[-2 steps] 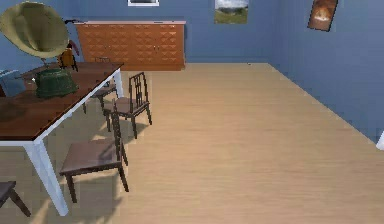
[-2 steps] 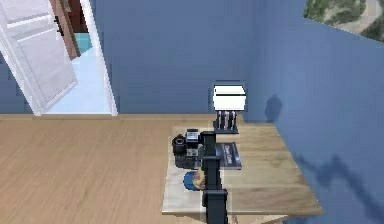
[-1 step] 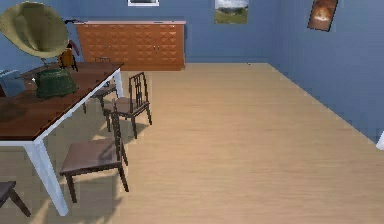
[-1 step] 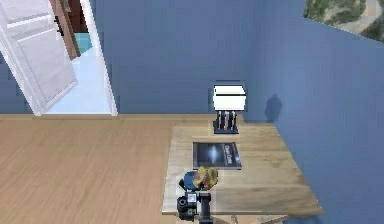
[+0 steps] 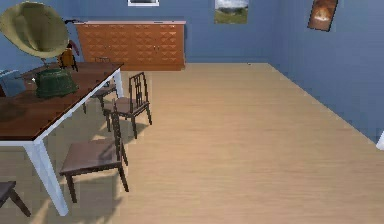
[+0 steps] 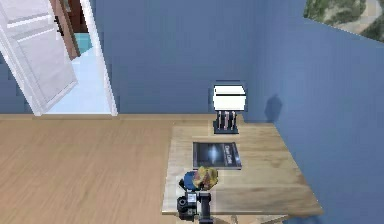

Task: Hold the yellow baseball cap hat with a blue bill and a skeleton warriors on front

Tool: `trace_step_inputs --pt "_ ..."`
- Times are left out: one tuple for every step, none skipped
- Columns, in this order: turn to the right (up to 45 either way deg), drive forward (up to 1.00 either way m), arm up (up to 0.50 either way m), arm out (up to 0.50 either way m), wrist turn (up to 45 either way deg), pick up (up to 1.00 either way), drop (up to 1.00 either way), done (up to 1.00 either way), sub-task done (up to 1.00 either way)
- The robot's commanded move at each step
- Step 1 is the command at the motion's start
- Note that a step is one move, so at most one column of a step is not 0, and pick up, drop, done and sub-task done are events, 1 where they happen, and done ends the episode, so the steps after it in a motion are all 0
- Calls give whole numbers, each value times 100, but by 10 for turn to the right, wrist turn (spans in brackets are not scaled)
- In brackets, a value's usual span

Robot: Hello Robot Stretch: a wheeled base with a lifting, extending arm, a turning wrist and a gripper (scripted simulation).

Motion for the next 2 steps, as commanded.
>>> trace_step_inputs --pt "0 0 10 0 0 0 0 0 0" --pt "0 0 0 0 0 0 0 100 0"
